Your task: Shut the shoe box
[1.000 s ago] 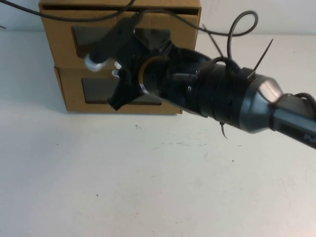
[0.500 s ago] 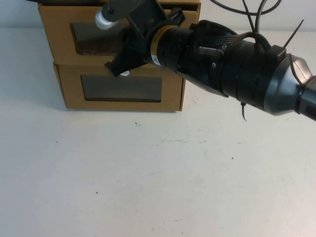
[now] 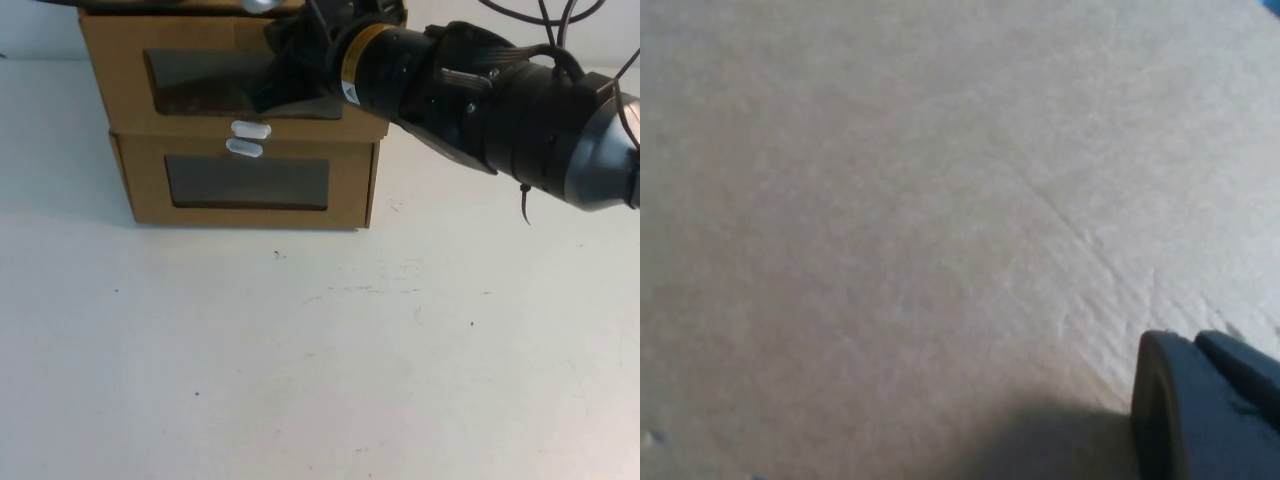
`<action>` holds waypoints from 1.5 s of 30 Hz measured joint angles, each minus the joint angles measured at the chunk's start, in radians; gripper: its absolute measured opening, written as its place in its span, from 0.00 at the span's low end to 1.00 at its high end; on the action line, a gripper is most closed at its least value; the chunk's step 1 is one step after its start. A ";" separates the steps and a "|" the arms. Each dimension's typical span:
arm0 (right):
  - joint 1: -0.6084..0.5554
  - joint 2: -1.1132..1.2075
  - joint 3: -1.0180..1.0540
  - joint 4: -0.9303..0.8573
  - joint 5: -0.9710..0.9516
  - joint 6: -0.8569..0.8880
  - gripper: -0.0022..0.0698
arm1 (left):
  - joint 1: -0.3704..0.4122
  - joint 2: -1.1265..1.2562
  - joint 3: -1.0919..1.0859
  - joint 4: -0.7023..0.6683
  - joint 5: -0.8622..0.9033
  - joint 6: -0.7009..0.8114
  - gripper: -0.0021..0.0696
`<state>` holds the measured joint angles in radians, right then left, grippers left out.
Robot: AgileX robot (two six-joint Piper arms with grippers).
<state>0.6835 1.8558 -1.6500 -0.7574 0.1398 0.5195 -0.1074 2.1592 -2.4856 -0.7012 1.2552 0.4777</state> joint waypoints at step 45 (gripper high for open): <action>-0.081 -0.511 0.243 0.507 0.591 -0.361 0.01 | 0.007 -0.517 0.259 0.276 -0.007 -0.026 0.02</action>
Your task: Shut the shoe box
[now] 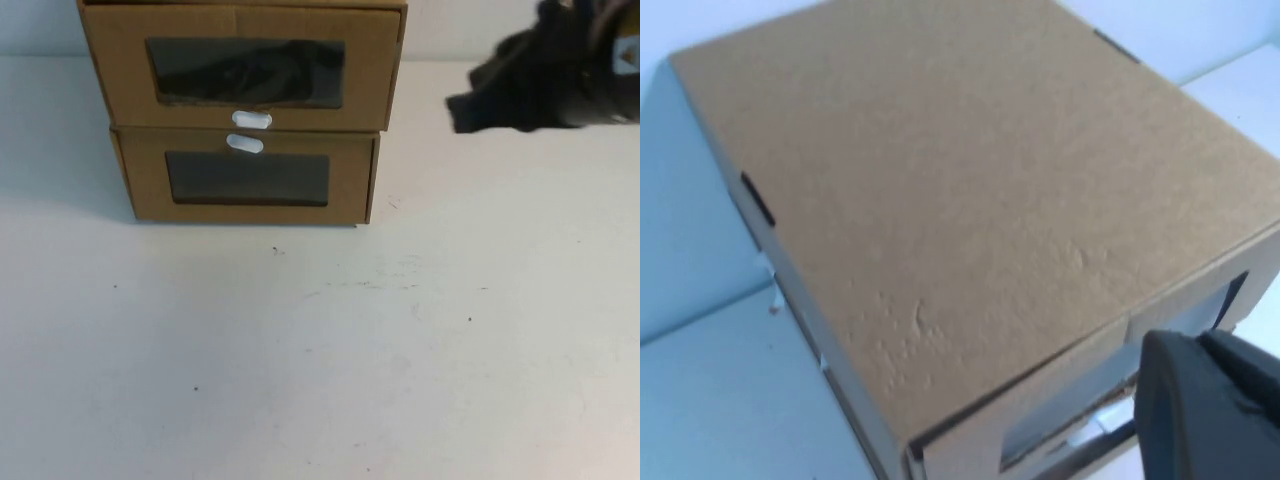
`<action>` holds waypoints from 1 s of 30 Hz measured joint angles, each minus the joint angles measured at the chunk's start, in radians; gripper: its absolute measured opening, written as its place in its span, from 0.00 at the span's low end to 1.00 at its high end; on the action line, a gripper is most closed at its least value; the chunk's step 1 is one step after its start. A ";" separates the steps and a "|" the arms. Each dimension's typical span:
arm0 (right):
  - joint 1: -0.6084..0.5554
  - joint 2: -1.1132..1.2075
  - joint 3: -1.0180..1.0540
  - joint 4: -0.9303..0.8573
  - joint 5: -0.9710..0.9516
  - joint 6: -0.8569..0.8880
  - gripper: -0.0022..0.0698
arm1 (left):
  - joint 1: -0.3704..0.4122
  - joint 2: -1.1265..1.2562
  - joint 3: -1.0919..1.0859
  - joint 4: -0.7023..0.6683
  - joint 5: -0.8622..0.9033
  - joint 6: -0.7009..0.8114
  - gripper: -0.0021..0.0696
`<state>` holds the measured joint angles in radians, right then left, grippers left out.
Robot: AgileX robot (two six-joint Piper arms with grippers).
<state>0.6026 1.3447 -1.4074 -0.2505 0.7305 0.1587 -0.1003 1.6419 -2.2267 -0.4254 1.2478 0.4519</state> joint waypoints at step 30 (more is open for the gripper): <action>-0.198 -1.013 0.990 0.036 -0.318 0.287 0.01 | 0.000 -1.273 1.631 -0.460 -0.705 0.481 0.02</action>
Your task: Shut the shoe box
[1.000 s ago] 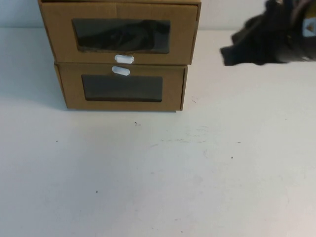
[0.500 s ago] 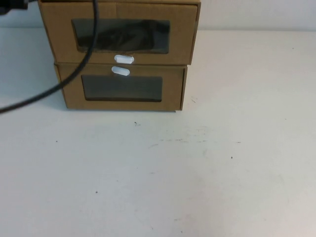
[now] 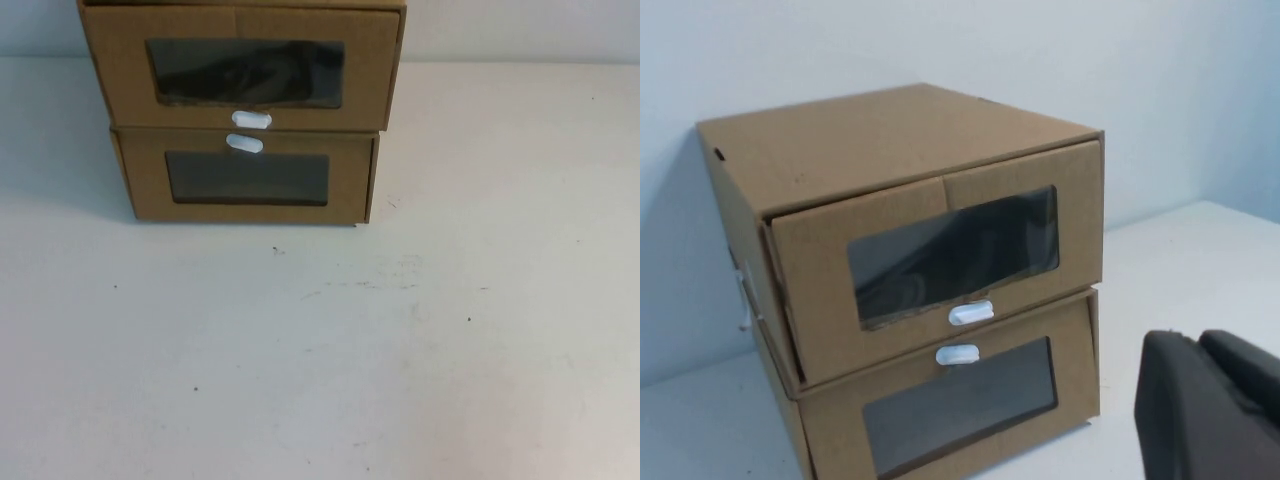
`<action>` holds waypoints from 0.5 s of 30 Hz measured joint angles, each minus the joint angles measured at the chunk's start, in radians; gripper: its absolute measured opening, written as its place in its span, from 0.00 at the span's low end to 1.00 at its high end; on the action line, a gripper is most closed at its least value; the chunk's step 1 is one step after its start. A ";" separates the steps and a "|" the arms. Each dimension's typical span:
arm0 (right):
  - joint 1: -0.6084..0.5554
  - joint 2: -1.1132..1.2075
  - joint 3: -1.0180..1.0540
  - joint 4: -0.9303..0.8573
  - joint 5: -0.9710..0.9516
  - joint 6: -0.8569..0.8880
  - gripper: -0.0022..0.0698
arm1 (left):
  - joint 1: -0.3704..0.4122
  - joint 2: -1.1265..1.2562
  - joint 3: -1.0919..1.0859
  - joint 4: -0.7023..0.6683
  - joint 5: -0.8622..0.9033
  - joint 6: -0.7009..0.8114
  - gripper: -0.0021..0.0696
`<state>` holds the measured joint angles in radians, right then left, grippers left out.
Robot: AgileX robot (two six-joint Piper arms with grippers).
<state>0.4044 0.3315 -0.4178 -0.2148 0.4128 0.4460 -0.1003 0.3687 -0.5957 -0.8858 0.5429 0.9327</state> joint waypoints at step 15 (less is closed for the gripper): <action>0.000 -0.006 0.027 0.008 -0.095 0.006 0.01 | 0.000 -0.342 0.540 -0.114 -0.327 -0.002 0.02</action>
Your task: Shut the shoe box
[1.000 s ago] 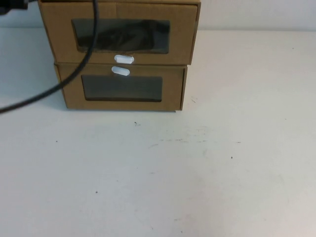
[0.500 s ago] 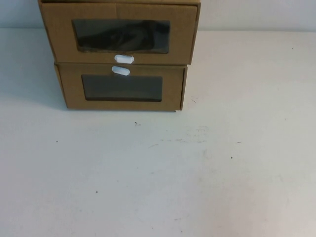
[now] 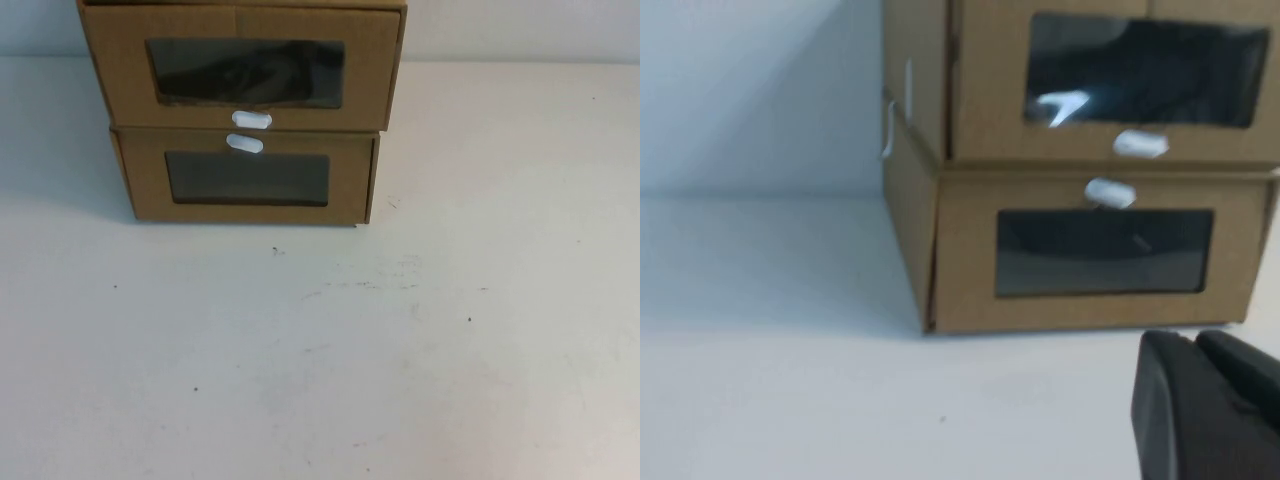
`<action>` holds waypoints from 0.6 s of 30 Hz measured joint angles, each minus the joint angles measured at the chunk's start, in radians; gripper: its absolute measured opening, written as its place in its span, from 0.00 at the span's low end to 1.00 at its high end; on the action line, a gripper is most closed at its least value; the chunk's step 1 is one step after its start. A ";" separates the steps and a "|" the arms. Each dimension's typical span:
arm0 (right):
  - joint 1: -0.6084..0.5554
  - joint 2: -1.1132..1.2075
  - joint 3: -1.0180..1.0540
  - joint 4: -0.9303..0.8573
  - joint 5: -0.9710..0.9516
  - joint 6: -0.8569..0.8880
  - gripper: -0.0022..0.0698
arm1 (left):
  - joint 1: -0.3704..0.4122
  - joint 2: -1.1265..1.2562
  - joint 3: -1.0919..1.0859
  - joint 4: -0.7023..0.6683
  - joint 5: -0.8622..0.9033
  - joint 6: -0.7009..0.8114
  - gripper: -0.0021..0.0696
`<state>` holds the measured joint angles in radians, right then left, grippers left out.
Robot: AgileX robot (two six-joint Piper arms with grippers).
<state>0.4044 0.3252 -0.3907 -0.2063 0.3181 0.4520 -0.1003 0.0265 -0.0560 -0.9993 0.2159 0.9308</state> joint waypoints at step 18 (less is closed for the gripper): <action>0.000 0.000 0.000 -0.010 0.007 0.000 0.01 | 0.000 0.007 0.083 -0.055 -0.091 0.000 0.02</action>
<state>0.4044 0.3252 -0.3907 -0.2164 0.3252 0.4520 -0.1003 0.0330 0.0271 -1.0538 0.1254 0.9308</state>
